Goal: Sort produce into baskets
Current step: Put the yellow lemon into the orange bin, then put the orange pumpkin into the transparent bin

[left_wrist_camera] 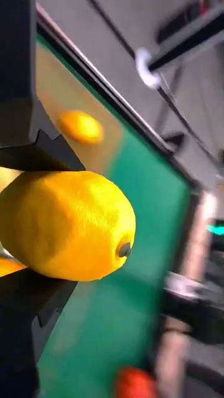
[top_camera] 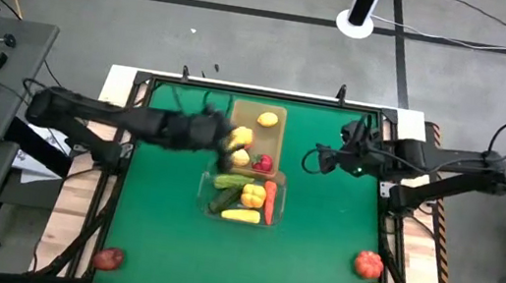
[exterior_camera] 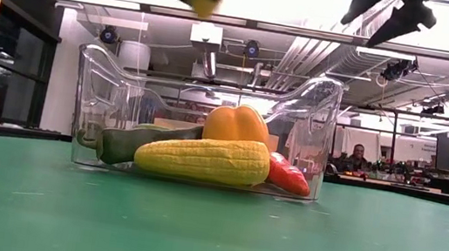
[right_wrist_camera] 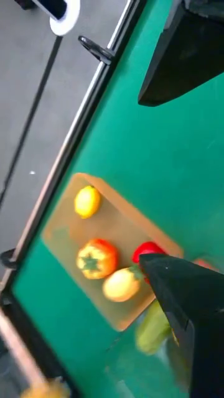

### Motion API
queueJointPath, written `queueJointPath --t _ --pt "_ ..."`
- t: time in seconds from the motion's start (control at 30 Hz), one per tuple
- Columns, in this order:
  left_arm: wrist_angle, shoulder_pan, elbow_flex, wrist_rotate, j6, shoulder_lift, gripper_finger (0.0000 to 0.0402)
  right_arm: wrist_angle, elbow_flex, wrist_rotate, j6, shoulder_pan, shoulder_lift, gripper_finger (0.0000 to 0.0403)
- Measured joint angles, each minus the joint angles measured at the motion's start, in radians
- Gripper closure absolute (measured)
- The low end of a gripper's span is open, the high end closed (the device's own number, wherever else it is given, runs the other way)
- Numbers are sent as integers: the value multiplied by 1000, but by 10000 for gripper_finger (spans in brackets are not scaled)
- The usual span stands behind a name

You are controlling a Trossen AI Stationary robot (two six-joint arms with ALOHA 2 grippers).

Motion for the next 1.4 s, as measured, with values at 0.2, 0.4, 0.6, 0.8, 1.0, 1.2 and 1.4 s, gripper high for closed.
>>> queueJointPath --t 0.2,0.4,0.6,0.8,1.0,1.2,1.4 --pt "359 221 6 197 -72 183 201 25 0 121 77 69 0 4" --pt "364 297 64 203 -82 303 200 30 0 142 105 113 0 4" --pt "396 351 70 203 -133 368 199 31 0 146 105 136 0 4" --pt "381 395 70 251 -198 405 153 31 0 182 106 136 0 4" --pt "379 418 70 324 -219 404 58 31 0 188 103 133 0 4" --pt "379 419 70 330 -295 403 19 25 0 183 101 132 0 4" --pt "291 403 68 570 -326 398 20 -118 -8 -80 138 169 0 4"
